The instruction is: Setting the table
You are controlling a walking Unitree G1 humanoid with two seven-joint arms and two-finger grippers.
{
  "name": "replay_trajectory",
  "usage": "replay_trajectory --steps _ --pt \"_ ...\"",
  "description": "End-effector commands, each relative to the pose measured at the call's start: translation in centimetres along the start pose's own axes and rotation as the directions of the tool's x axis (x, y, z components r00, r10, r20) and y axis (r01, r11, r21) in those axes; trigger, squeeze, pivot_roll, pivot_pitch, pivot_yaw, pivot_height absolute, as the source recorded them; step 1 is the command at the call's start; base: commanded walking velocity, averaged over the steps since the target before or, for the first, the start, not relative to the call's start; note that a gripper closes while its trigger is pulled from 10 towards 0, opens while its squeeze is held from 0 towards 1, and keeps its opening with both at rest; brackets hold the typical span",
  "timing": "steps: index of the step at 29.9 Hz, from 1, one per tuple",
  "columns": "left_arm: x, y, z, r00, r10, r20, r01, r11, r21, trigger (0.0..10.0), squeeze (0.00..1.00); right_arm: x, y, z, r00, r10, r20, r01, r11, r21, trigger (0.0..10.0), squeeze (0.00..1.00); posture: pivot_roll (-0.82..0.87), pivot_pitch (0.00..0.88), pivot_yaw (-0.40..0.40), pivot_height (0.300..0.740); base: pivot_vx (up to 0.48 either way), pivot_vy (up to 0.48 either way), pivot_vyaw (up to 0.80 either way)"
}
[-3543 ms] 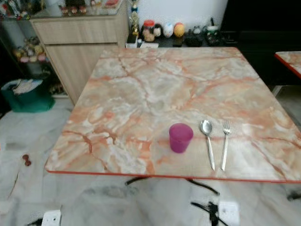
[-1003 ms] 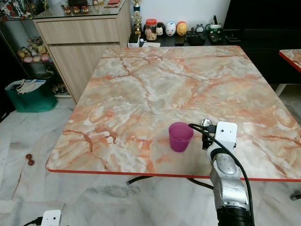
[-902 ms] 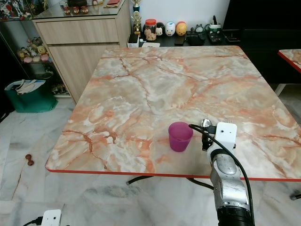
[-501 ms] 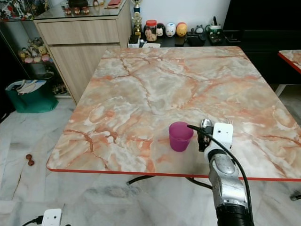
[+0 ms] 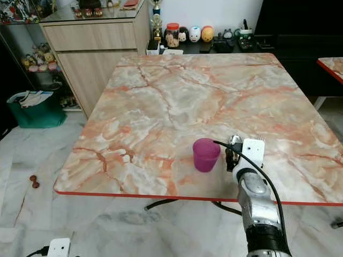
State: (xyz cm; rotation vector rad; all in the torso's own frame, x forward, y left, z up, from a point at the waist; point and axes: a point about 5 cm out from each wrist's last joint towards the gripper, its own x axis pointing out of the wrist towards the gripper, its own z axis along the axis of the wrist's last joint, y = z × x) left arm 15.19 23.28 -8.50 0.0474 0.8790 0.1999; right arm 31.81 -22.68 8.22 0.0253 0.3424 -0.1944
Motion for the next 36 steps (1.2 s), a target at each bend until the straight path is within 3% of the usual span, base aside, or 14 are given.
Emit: replay_trajectory --steps 1,36 --pt "-0.2 0.4 -0.8 0.999 0.014 -0.038 -0.014 1.0 0.015 10.0 0.0 0.3 0.3 0.2 1.0 0.015 0.005 -0.015 1.0 0.005 10.0 0.0 -0.09 0.0 0.034 0.732 0.0 0.0 0.0" --pt "-0.4 0.5 -1.7 0.997 0.01 -0.083 -0.008 1.0 0.02 10.0 0.0 0.9 1.1 -1.5 0.996 0.045 -0.074 -0.045 0.999 -0.008 10.0 0.0 -0.08 0.0 0.03 0.732 0.0 0.0 0.0"
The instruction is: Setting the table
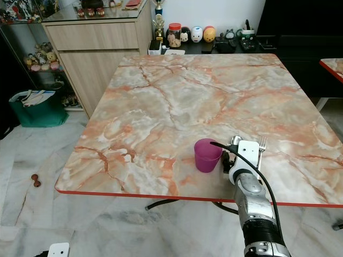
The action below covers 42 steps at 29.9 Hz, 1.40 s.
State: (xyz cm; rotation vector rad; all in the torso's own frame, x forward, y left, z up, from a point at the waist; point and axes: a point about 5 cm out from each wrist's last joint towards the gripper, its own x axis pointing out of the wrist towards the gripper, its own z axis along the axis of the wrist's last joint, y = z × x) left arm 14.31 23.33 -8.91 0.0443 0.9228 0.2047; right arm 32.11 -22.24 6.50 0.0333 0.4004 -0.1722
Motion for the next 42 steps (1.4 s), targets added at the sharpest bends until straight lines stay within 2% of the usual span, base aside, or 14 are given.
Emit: replay_trajectory --steps 1,8,9,10,11,13,14,15,16,17,18,31,42 --pt "-0.2 0.4 -0.8 0.999 0.006 -0.04 -0.005 1.0 0.02 10.0 0.0 0.2 0.6 -0.1 0.999 0.026 -0.021 -0.026 1.0 -0.012 10.0 0.0 -0.07 0.0 0.029 0.732 0.0 0.0 0.0" --pt "-0.2 0.4 -0.9 0.999 0.001 -0.046 0.0 1.0 0.026 10.0 0.0 0.2 0.8 -0.3 0.999 0.039 -0.03 -0.04 0.999 -0.02 9.8 0.0 -0.08 0.0 0.029 0.732 0.0 0.0 0.0" --pt "-0.2 0.4 -0.9 0.999 0.0 -0.047 0.001 1.0 0.026 10.0 0.0 0.2 0.8 -0.4 0.999 0.041 -0.035 -0.042 0.999 -0.023 8.2 0.0 -0.08 0.0 0.029 0.732 0.0 0.0 0.0" --pt "-0.2 0.4 -0.9 0.999 0.0 -0.048 0.002 1.0 0.026 10.0 0.0 0.2 0.8 -0.4 0.998 0.041 -0.036 -0.042 0.999 -0.023 8.2 0.0 -0.08 0.0 0.029 0.732 0.0 0.0 0.0" --pt "-0.2 0.4 -0.9 0.999 -0.001 -0.048 0.002 1.0 0.026 10.0 0.0 0.2 0.8 -0.4 0.998 0.042 -0.038 -0.043 0.999 -0.024 5.1 0.0 -0.08 0.0 0.028 0.732 0.0 0.0 0.0" --pt "-0.2 0.4 -1.0 0.999 -0.003 -0.05 0.004 1.0 0.028 10.0 0.0 0.2 0.9 -0.4 0.998 0.045 -0.04 -0.046 0.999 -0.025 3.6 0.0 -0.08 0.0 0.028 0.732 0.0 0.0 0.0" --pt "-0.2 0.4 -1.0 0.999 -0.003 -0.051 0.005 1.0 0.027 10.0 0.0 0.2 1.0 -0.4 0.998 0.046 -0.041 -0.047 0.999 -0.026 2.6 0.0 -0.08 0.0 0.028 0.732 0.0 0.0 0.0" --pt "-0.2 0.4 -1.0 0.999 -0.003 -0.051 0.004 1.0 0.027 10.0 0.0 0.2 1.0 -0.4 0.998 0.046 -0.041 -0.048 0.999 -0.027 2.6 0.0 -0.08 0.0 0.028 0.732 0.0 0.0 0.0" --pt "-0.3 0.4 -1.1 0.999 -0.003 -0.053 0.005 1.0 0.028 10.0 0.0 0.2 1.0 -0.4 0.998 0.047 -0.041 -0.048 0.998 -0.028 1.1 0.0 -0.08 0.0 0.027 0.732 0.0 0.0 0.0" --pt "-0.3 0.4 -1.2 0.999 -0.003 -0.054 0.005 1.0 0.027 10.0 0.0 0.2 1.0 -0.4 0.998 0.047 -0.042 -0.048 0.998 -0.029 0.9 0.0 -0.08 0.0 0.027 0.732 0.0 0.0 0.0" --pt "-0.3 0.5 -1.2 0.998 -0.003 -0.056 0.005 1.0 0.027 10.0 0.0 0.2 1.0 -0.4 0.998 0.047 -0.042 -0.048 0.998 -0.029 0.0 0.0 -0.08 0.0 0.028 0.732 0.0 0.0 0.0" --pt "-0.5 0.7 -1.8 0.997 -0.002 -0.08 0.004 1.0 0.025 10.0 0.0 0.3 0.9 -0.5 0.998 0.045 -0.046 -0.047 0.998 -0.032 0.0 0.0 -0.07 0.0 0.025 0.732 0.0 0.0 0.0" --pt "-0.4 0.7 -1.5 0.997 -0.001 -0.08 0.003 1.0 0.023 10.0 0.0 0.3 0.9 -0.6 0.998 0.042 -0.045 -0.043 0.999 -0.026 0.0 0.0 -0.07 0.0 0.026 0.732 0.0 0.0 0.0"
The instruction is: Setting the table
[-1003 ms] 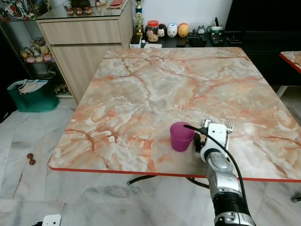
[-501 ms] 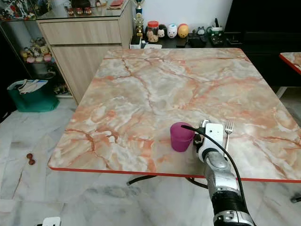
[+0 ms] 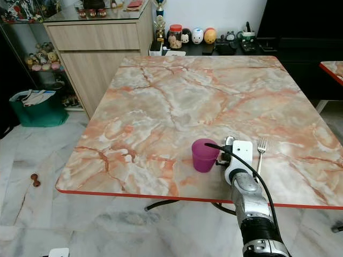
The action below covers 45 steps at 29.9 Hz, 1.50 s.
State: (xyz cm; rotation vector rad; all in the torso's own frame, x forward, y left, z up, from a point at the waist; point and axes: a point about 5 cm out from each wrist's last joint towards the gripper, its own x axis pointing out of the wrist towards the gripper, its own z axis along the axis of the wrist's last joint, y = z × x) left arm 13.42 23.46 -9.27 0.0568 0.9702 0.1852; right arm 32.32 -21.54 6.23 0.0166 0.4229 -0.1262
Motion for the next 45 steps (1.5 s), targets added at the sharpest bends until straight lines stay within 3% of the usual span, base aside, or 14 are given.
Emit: replay_trajectory --steps 1,15,17,20,21,22,28,40,45 --pt "-0.1 0.5 -0.6 0.999 0.008 -0.035 -0.008 1.0 -0.001 10.0 0.0 0.1 0.2 -0.4 1.0 0.002 -0.023 -0.002 1.0 0.001 0.0 0.0 -0.07 0.0 0.026 0.732 0.0 0.0 0.0" --pt "-0.1 0.7 -0.4 0.999 0.011 -0.031 -0.011 1.0 -0.004 10.0 0.0 0.1 0.1 -0.2 1.0 -0.021 -0.013 0.021 1.0 0.008 0.0 0.0 -0.07 0.0 0.031 0.732 0.0 0.0 0.0" --pt "-0.1 0.7 -0.4 0.999 0.012 -0.031 -0.012 1.0 -0.004 10.0 0.0 0.1 -0.1 0.0 0.999 -0.047 0.007 0.047 0.997 -0.061 0.0 0.0 -0.07 0.0 0.03 0.732 0.0 0.0 0.0" --pt "-0.1 0.7 -0.4 0.999 0.012 -0.031 -0.012 1.0 -0.004 10.0 0.0 0.1 -0.2 0.1 0.998 -0.054 0.014 0.055 0.995 -0.084 0.5 0.0 -0.07 0.0 0.033 0.732 0.0 0.0 0.0" --pt "-0.1 0.7 -0.4 0.999 0.012 -0.032 -0.012 1.0 -0.004 10.0 0.0 0.0 -0.3 0.1 0.998 -0.065 0.023 0.067 0.993 -0.101 6.0 0.0 -0.07 0.0 0.031 0.732 0.0 0.0 0.0" --pt "-0.1 0.7 -0.4 0.999 0.012 -0.032 -0.012 1.0 -0.005 10.0 0.0 0.0 -0.4 0.2 0.996 -0.075 0.039 0.079 0.99 -0.116 10.0 0.0 -0.06 0.0 0.03 0.732 0.0 0.0 0.0" --pt "-0.1 0.6 -0.4 0.999 0.013 -0.032 -0.013 1.0 -0.01 10.0 0.0 -0.2 -0.1 2.0 0.981 -0.084 0.176 0.117 0.976 -0.185 10.0 0.0 -0.07 0.0 0.031 0.732 0.0 0.0 0.0" --pt "0.0 0.5 -0.3 1.0 0.014 -0.028 -0.014 1.0 -0.01 10.0 0.0 -1.4 -0.2 5.3 0.899 -0.12 0.422 0.179 0.978 -0.105 10.0 0.0 -0.07 0.0 0.034 0.732 0.0 0.0 0.0" --pt "0.0 0.4 -0.3 1.0 0.014 -0.026 -0.014 1.0 -0.009 10.0 0.0 -2.4 1.5 6.8 0.847 -0.014 0.531 0.123 0.978 -0.169 10.0 0.0 -0.07 0.0 0.033 0.732 0.0 0.0 0.0"
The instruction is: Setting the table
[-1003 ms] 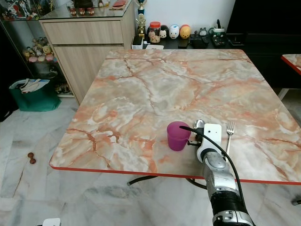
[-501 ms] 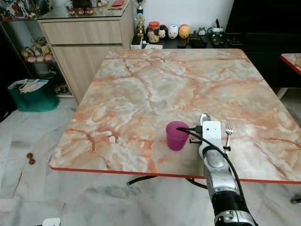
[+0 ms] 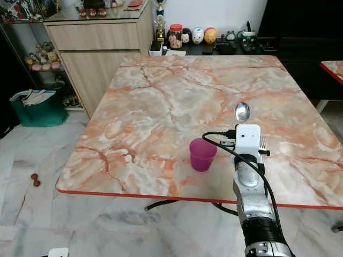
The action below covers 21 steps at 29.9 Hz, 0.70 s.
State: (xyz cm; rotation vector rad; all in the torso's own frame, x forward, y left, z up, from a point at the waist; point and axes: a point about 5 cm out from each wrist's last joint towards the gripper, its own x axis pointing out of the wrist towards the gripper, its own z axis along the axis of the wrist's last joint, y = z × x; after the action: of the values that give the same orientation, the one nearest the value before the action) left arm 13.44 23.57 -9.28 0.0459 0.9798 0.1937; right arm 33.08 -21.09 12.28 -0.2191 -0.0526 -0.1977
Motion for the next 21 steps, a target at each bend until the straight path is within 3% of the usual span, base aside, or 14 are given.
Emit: replay_trajectory --steps 1,8,10,15,21 --pt "-0.1 0.3 -0.3 1.0 0.013 -0.015 -0.013 1.0 0.003 10.0 0.0 -0.2 1.0 1.7 0.994 0.054 0.094 -0.054 0.999 -0.004 10.0 0.0 -0.06 0.0 0.031 0.732 0.0 0.0 0.0" --pt "-0.1 0.5 -0.3 1.0 0.021 -0.013 -0.021 1.0 -0.002 10.0 0.0 -1.6 2.2 3.4 0.971 0.117 0.209 -0.118 0.993 -0.01 10.0 0.0 -0.07 0.0 0.032 0.732 0.0 0.0 0.0" --pt "-0.1 0.6 -0.3 1.0 0.026 -0.011 -0.026 1.0 -0.002 10.0 0.0 -2.3 3.2 4.7 0.947 0.163 0.277 -0.16 0.987 -0.034 10.0 0.0 -0.07 0.0 0.034 0.732 0.0 0.0 0.0" --pt "-0.1 0.7 -0.2 1.0 0.031 -0.005 -0.031 1.0 -0.002 10.0 0.0 -2.6 4.8 6.2 0.926 0.196 0.324 -0.201 0.979 -0.019 10.0 0.0 -0.07 0.0 0.037 0.732 0.0 0.0 0.0" --pt "-0.1 0.8 -0.1 0.999 0.032 -0.001 -0.032 0.999 0.002 10.0 0.0 -3.1 6.4 6.6 0.906 0.254 0.338 -0.26 0.965 -0.028 10.0 0.0 -0.07 0.0 0.032 0.732 0.0 0.0 0.0"
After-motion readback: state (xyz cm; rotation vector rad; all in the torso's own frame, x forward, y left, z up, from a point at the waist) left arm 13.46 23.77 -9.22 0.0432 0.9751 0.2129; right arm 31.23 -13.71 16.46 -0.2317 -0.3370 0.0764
